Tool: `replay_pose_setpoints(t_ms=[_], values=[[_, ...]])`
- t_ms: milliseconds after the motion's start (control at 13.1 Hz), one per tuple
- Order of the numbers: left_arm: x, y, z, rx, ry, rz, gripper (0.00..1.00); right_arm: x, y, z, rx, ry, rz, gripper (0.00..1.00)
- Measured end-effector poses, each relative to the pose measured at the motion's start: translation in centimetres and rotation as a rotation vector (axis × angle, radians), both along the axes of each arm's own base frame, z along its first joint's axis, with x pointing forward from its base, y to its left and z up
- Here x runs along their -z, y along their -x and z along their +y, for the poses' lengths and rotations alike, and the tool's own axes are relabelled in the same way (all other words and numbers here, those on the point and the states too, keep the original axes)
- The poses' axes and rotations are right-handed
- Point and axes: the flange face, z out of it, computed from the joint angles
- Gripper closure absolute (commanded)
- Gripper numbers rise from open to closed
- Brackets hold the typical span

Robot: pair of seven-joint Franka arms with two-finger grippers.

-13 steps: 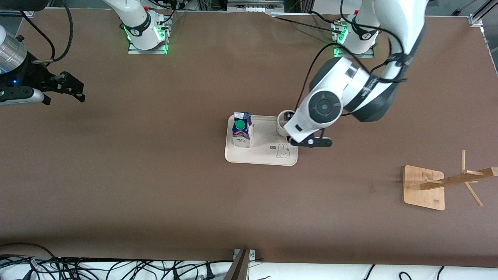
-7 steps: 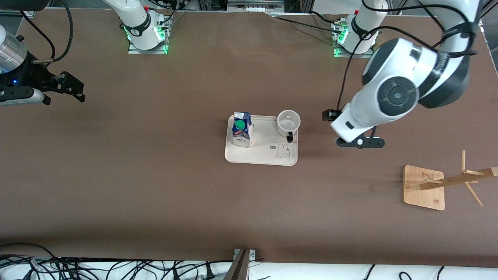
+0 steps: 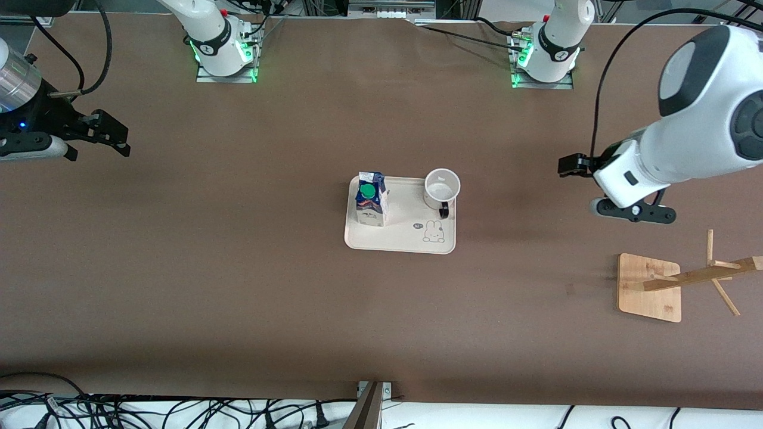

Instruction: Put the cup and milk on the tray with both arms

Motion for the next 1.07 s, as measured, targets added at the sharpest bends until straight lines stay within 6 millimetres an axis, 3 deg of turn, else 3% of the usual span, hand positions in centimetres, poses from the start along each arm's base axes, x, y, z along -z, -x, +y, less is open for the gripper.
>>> replay_pose_setpoints(t_ms=[152,381,533,609,838,1066], values=[[-1.0,0.9,2.6,0.005,0.015,0.045,0.0,0.0,0.0,0.0,0.0,0.0,0.0,0.0],[-3.9,1.1,10.4,0.02,0.019,-0.057,0.0,0.0,0.0,0.0,0.0,0.0,0.0,0.0],[-5.3,1.8,13.5,0.023,0.004,-0.167,0.0,0.0,0.0,0.0,0.0,0.0,0.0,0.0],[-6.2,2.6,13.6,0.025,-0.007,-0.211,0.0,0.0,0.0,0.0,0.0,0.0,0.0,0.0],[-8.0,5.1,10.6,0.063,-0.025,-0.272,0.0,0.0,0.0,0.0,0.0,0.0,0.0,0.0],[-8.6,6.1,8.6,0.079,-0.039,-0.294,0.0,0.0,0.0,0.0,-0.001,0.0,0.001,0.0]])
